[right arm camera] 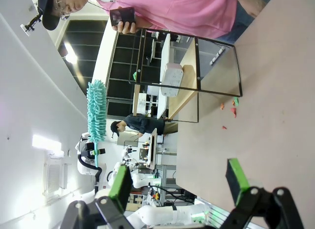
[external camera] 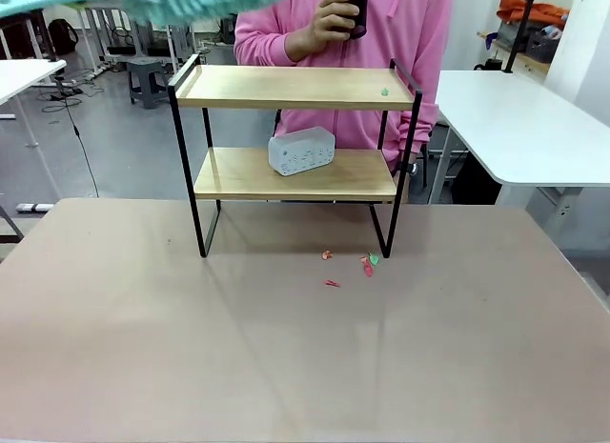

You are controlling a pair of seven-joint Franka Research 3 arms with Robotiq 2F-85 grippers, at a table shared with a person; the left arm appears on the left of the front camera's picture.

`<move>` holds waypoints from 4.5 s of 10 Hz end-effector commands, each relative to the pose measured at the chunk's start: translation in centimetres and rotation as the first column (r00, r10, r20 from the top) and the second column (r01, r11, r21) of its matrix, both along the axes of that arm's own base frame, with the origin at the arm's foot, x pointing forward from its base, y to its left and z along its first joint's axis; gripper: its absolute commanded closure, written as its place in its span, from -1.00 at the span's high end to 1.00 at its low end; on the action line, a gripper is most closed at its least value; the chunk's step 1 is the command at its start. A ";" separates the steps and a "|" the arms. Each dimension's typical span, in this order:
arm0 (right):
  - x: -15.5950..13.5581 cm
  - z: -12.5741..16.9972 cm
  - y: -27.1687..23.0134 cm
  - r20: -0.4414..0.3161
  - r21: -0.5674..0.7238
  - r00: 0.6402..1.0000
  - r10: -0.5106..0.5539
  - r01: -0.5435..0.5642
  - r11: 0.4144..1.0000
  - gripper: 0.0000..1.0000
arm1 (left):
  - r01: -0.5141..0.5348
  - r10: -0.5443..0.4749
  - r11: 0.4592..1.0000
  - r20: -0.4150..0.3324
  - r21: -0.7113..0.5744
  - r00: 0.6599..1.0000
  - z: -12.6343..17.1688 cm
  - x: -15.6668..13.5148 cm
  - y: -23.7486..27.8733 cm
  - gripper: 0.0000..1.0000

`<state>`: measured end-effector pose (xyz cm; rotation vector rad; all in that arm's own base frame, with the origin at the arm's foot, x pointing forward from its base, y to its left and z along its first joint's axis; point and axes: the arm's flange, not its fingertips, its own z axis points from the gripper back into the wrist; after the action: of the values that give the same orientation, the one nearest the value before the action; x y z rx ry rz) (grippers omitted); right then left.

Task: Clean the shelf.
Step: Clean the remaining tier of the Shelf with the Duster once objects are removed.

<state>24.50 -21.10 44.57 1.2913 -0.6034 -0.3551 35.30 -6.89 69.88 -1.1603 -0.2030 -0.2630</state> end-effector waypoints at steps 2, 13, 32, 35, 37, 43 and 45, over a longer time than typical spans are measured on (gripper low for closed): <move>0.3 0.3 0.0 0.023 0.007 1.000 -0.004 0.004 1.000 1.00 | -0.003 0.008 0.991 -0.036 0.134 0.999 -1.7 1.3 -4.3 -1.00; 0.3 0.3 0.0 0.023 0.007 1.000 -0.004 0.004 1.000 1.00 | -0.036 0.042 0.967 -0.016 0.252 0.999 -4.6 6.6 -8.7 -0.75; 0.3 0.3 0.0 0.023 0.007 1.000 -0.004 0.004 1.000 1.00 | 0.459 -0.454 0.874 -0.068 0.159 0.888 -2.5 4.2 -8.3 -0.75; 0.3 0.3 0.0 0.023 0.007 1.000 -0.004 0.004 1.000 1.00 | 0.473 -0.470 0.872 -0.060 0.125 0.881 -2.0 3.9 -7.3 -0.75; 0.3 0.3 0.0 0.023 0.007 1.000 -0.004 0.004 1.000 1.00 | 0.418 -0.418 0.907 -0.004 0.059 0.908 0.0 2.0 -1.5 -0.75; 0.3 0.3 0.0 0.023 0.007 1.000 -0.004 0.004 1.000 1.00 | -0.430 0.412 0.869 -0.123 -0.244 0.903 -7.7 -10.9 22.3 -0.75; 0.3 0.3 0.0 0.023 0.007 1.000 -0.004 0.004 1.000 1.00 | -0.601 0.544 0.766 -0.268 -0.228 0.795 -12.7 -10.1 23.4 -0.75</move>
<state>24.51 -21.11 44.53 1.2917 -0.6021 -0.3559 23.24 19.94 57.80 -1.3045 -0.4168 0.3476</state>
